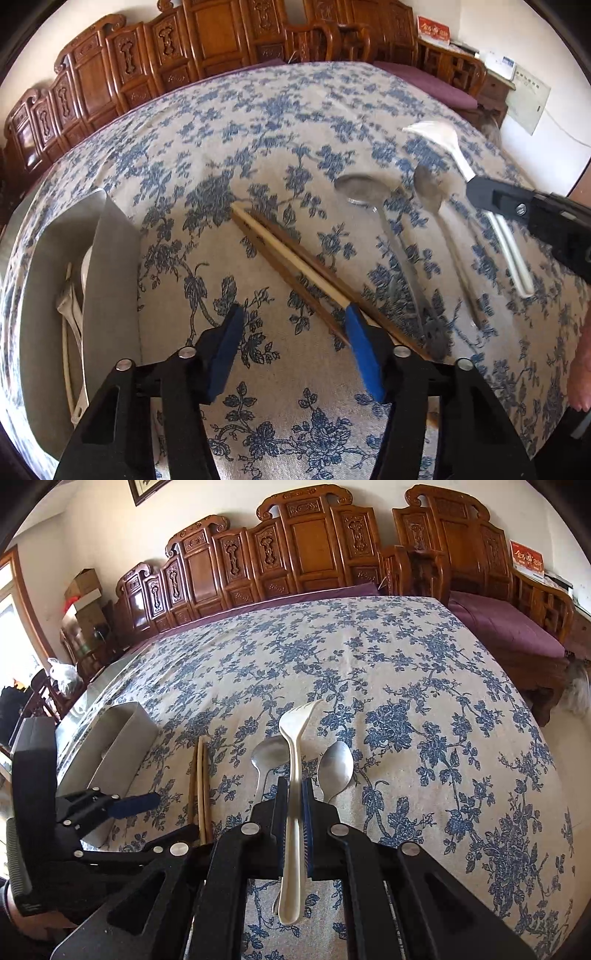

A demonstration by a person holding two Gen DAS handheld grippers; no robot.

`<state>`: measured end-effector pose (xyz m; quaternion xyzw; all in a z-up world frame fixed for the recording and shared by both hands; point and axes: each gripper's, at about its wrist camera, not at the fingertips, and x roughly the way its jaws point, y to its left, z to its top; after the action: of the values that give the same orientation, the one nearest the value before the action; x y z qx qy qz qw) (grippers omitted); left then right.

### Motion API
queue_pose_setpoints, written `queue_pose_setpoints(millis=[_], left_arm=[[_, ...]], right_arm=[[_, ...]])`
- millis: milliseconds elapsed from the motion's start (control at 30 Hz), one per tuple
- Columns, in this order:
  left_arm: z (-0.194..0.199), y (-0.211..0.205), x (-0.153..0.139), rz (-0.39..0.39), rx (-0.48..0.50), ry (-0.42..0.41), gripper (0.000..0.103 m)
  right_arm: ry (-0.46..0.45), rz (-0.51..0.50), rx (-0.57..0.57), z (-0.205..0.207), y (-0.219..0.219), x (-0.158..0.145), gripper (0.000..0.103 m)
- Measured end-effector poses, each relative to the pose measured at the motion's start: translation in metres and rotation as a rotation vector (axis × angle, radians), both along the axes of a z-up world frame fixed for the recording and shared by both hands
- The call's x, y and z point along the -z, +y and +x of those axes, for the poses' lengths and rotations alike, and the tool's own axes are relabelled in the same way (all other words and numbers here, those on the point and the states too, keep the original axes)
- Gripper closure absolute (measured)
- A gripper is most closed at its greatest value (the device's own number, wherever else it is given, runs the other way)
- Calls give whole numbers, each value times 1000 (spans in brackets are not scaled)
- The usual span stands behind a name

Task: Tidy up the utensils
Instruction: 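Grasp a wooden chopstick with the left tool while the right tool holds the white fork, then carry the wooden chopstick into the grey tray and open the left tool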

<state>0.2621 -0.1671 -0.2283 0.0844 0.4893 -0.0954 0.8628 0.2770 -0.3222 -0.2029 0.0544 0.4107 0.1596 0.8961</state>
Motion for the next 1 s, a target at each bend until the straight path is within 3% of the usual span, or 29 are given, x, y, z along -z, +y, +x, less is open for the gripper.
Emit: queue_pose_setpoints(millis=[67,233,400,667,1000], left_arm=[[0,1,0,-12,4,-6,55],[-1,3,-2,-1,11,11,83],[-7,20,-2,-5,-10,24,96],[-14,45,-6,-15,-34,19,98],[-30,63,-40,-32,-22,-69,98]], right_arm=[[3,-8,-6,0,2,1,94],[12,-14,-14,2,6,3,94],[8,-19,-31,1,15,2,94],[3,-24,-66,0,31,-1,94],[-13,-39,-141,-8,58,-9,94]])
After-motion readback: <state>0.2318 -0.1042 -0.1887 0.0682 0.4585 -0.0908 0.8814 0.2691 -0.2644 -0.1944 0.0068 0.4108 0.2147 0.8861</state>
